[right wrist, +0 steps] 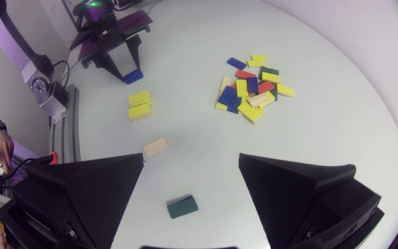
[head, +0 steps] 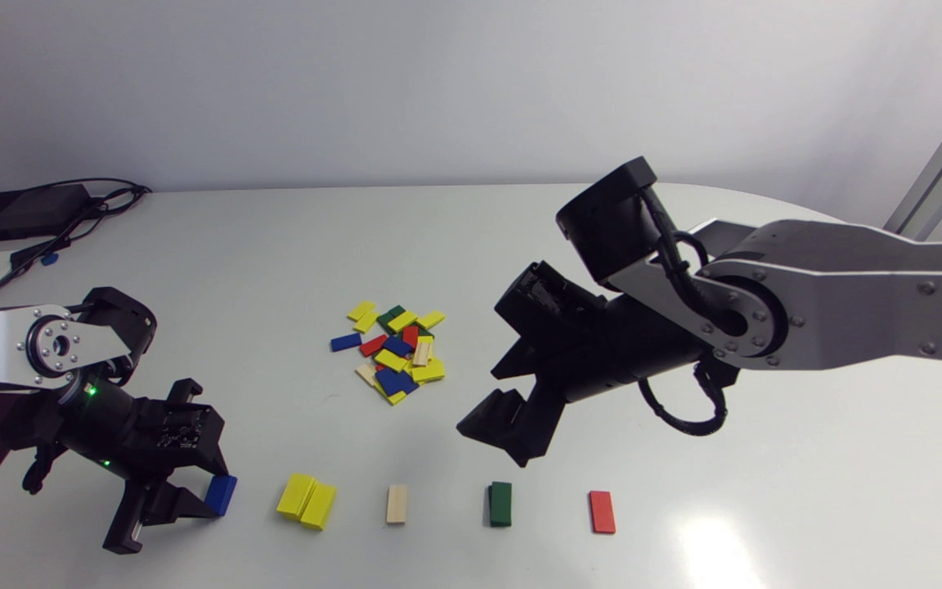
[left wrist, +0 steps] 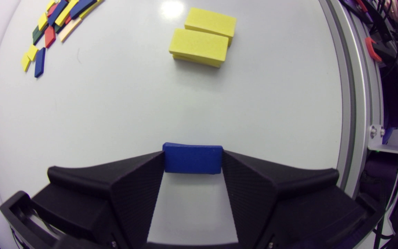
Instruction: Take domino bricks one by one from the mixed stack on the table and place each onto the existing stack of the same color.
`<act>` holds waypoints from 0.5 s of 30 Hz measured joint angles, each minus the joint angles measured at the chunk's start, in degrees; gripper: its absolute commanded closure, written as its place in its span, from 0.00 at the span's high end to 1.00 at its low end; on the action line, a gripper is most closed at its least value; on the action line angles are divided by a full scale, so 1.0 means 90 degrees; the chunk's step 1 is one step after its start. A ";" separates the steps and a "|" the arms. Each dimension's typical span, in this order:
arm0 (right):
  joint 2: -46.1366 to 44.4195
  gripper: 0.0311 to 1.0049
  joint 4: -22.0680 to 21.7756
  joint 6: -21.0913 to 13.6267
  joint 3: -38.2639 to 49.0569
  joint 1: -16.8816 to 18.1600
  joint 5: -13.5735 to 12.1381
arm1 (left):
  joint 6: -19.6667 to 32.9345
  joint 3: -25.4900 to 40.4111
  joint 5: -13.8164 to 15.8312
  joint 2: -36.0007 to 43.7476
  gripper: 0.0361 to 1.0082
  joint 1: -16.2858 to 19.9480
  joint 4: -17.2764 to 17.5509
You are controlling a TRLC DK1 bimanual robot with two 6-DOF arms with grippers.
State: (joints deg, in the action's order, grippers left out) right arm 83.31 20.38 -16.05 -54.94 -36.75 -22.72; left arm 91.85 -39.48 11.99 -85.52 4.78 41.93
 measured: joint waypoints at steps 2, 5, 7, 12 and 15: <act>0.0000 0.96 0.0000 0.0002 -0.0002 0.0000 -0.0002 | 0.0002 0.0015 -0.0002 0.0000 0.58 0.0005 -0.0002; 0.0000 0.96 0.0000 0.0000 0.0000 0.0000 0.0000 | 0.0002 0.0024 -0.0024 0.0000 0.67 0.0005 0.0000; 0.0000 0.96 0.0000 0.0000 0.0000 0.0000 0.0000 | 0.0002 0.0024 -0.0024 0.0000 0.68 0.0005 0.0000; 0.0000 0.96 0.0000 0.0000 0.0000 0.0000 -0.0002 | 0.0002 0.0024 -0.0049 0.0000 0.89 0.0005 0.0000; 0.0000 0.96 0.0002 0.0000 0.0000 -0.0002 0.0000 | 0.0005 0.0024 -0.0049 0.0039 0.97 0.0005 0.0005</act>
State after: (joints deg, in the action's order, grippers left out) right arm 83.31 20.40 -16.05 -54.94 -36.77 -22.72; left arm 91.90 -39.27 11.55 -85.17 4.82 41.98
